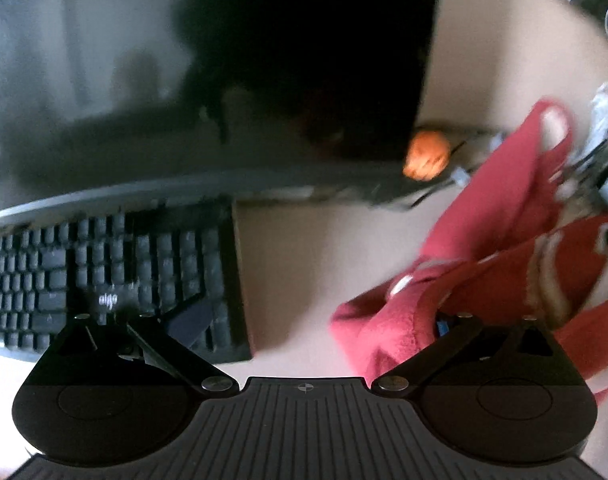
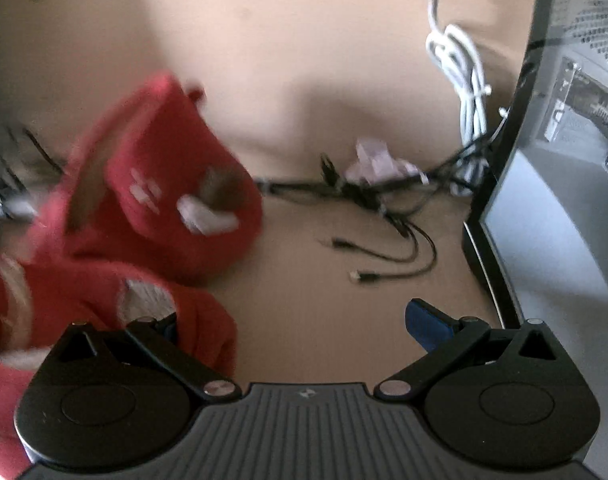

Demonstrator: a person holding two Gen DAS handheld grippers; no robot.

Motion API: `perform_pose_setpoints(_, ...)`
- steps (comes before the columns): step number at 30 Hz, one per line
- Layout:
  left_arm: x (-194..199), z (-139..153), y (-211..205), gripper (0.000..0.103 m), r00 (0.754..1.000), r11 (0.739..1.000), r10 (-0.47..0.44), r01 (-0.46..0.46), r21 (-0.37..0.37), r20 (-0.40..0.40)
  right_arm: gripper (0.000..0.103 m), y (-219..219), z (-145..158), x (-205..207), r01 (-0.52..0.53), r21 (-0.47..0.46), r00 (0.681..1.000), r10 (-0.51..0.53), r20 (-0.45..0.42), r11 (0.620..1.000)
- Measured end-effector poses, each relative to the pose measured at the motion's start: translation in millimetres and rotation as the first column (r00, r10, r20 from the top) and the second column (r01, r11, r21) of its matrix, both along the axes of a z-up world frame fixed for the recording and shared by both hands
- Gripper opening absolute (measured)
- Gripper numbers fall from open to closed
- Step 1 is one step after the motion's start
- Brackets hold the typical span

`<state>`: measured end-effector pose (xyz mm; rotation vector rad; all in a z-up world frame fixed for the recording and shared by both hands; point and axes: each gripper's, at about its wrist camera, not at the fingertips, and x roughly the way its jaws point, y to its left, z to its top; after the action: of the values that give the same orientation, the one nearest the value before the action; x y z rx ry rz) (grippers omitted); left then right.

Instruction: Fold clothes

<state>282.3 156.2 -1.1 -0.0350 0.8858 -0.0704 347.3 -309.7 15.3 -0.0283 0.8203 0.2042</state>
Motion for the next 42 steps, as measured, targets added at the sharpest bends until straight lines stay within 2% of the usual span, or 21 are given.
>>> perform_pose_setpoints(3,-16.6,21.9,2.5,0.103,0.997,0.999,-0.049,0.050,-0.014,0.062,0.103,-15.4,24.8,-15.5,-0.059,0.081,0.998,0.057,0.029,0.995)
perform_pose_setpoints(7,-26.6,30.7,5.6,0.103,0.995,0.996,-0.077,0.079,-0.039,0.063,0.103,-28.5,43.6,-37.4,-0.109,0.135,0.993,0.100,0.070,0.985)
perform_pose_setpoints(9,-22.0,31.8,4.5,0.103,0.995,0.995,-0.083,0.086,-0.045,0.049,0.103,-25.9,45.7,-41.6,-0.115,0.122,0.992,0.107,0.072,0.986)
perform_pose_setpoints(11,-14.5,31.8,2.5,0.103,0.996,0.995,-0.089,0.090,-0.053,0.026,0.103,-19.6,40.7,-33.8,-0.106,0.082,0.994,0.105,0.024,0.991)
perform_pose_setpoints(13,-6.8,23.8,-1.4,0.103,0.997,0.995,-0.079,0.078,-0.060,-0.017,0.103,-9.8,25.0,-22.5,-0.069,-0.009,0.997,0.069,-0.040,0.998)
perform_pose_setpoints(15,-1.2,16.0,-7.3,0.103,0.998,0.999,-0.038,0.036,-0.039,-0.056,0.103,-4.4,14.7,-17.5,-0.030,-0.015,0.997,0.029,-0.065,0.999)
perform_pose_setpoints(16,0.1,13.6,-10.1,0.103,0.998,1.000,-0.012,0.010,-0.030,-0.066,0.103,-4.5,12.6,-16.6,-0.011,0.020,0.997,0.013,-0.071,1.000)
perform_pose_setpoints(18,-0.3,15.8,-10.8,0.103,0.999,0.997,0.013,-0.016,-0.071,-0.046,0.103,-7.0,16.9,-18.3,0.011,0.115,0.998,-0.005,-0.057,0.993)
perform_pose_setpoints(21,-4.4,30.2,-3.6,0.103,0.998,0.987,0.050,-0.044,-0.157,0.034,0.103,-10.0,24.3,-22.7,0.036,0.234,0.999,-0.032,-0.021,0.972)
perform_pose_setpoints(25,-15.8,47.9,14.2,0.103,0.984,0.975,0.120,-0.093,-0.200,0.129,0.103,-18.0,44.1,-41.3,0.065,0.241,0.988,-0.096,0.117,0.968)
perform_pose_setpoints(28,-26.9,50.1,24.5,0.103,0.987,0.974,0.088,-0.057,-0.218,0.137,0.103,-32.7,55.3,-53.2,0.053,0.279,0.984,-0.097,0.148,0.959)
perform_pose_setpoints(30,-38.5,45.6,23.6,0.103,0.991,0.973,-0.003,0.035,-0.228,0.137,0.103,-39.1,54.9,-59.6,0.022,0.246,0.987,-0.060,0.149,0.969)
perform_pose_setpoints(33,-58.6,28.8,8.7,0.103,0.974,0.958,-0.200,0.218,-0.187,0.110,0.103,-43.7,41.7,-75.9,-0.082,0.178,0.991,0.061,0.118,0.981)
perform_pose_setpoints(35,-72.0,14.8,-9.5,0.103,0.946,0.942,-0.312,0.320,-0.105,0.083,0.103,-42.0,27.9,-88.5,-0.173,0.144,0.984,0.163,0.078,0.974)
perform_pose_setpoints(37,-75.6,2.5,-26.7,0.103,0.929,0.929,-0.367,0.368,-0.019,0.045,0.103,-33.2,13.1,-94.8,-0.244,0.109,0.970,0.242,0.029,0.964)
perform_pose_setpoints(39,-65.2,-7.1,-38.0,0.103,0.938,0.938,-0.346,0.345,0.038,0.028,0.103,-18.5,2.4,-88.1,-0.261,0.082,0.965,0.262,-0.001,0.962)
perform_pose_setpoints(41,-46.3,-7.6,-30.6,0.103,0.983,0.984,-0.171,0.168,0.052,0.063,0.103,-0.3,-2.5,-71.1,-0.216,0.064,0.976,0.216,0.000,0.974)
perform_pose_setpoints(42,-36.9,-7.9,-26.8,0.103,0.993,0.995,-0.081,0.077,0.056,0.081,0.103,4.5,-0.2,-62.6,-0.131,0.053,0.991,0.129,0.038,0.990)
